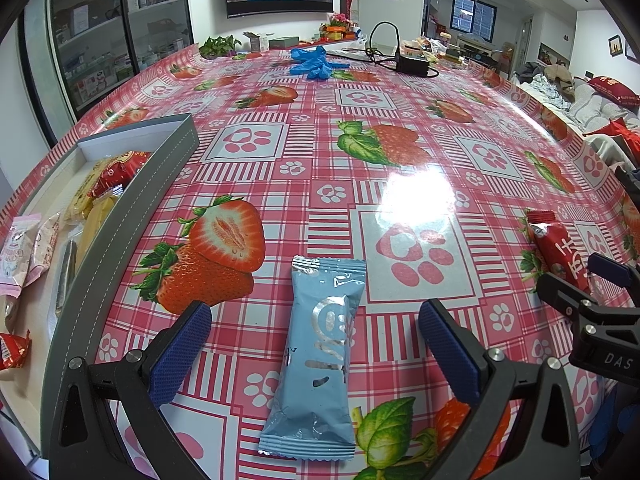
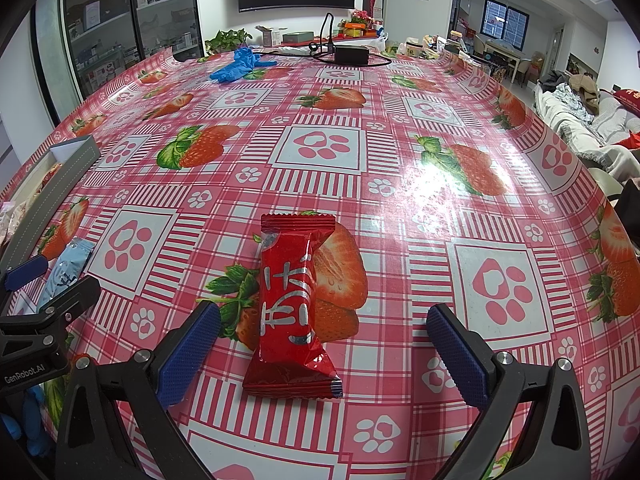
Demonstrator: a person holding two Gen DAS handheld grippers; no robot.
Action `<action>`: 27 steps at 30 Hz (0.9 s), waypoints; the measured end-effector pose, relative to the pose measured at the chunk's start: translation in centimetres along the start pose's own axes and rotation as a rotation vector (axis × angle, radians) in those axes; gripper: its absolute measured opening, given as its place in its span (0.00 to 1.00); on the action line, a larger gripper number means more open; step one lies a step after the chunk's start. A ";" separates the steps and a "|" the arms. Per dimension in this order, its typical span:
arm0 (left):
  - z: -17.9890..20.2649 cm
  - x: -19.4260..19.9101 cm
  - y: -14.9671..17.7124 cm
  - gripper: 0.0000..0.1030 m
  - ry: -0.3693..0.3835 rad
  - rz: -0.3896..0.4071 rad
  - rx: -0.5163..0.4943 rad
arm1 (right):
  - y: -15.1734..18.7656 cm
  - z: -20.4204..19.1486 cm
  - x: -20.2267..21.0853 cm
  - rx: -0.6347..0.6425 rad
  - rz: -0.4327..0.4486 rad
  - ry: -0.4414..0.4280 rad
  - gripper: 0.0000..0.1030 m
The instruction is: Organize snacks
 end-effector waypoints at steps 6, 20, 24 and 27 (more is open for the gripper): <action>0.2 0.1 0.0 1.00 0.006 -0.068 -0.013 | 0.1 0.0 0.0 -0.001 0.000 0.000 1.00; 0.4 -0.1 0.5 1.00 0.022 -0.157 -0.038 | -1.3 -0.1 -0.9 0.025 -0.105 -0.019 1.00; 0.3 -0.1 0.4 1.00 0.021 -0.170 -0.042 | -2.4 -0.4 -1.9 0.024 -0.167 -0.019 1.00; 0.5 -0.1 0.4 0.99 0.029 -0.204 -0.052 | -2.9 -0.8 -2.3 0.022 -0.197 -0.020 1.00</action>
Point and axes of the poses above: each gripper's, at about its wrist camera, not at the fingertips, and x roughly against the way its jaws point, z to its right, y to its underside, the point moved 6 cm from there along -x, roughly the way its jaws point, and after that the axes turned 3 degrees about -z, right-handed, at the moved point
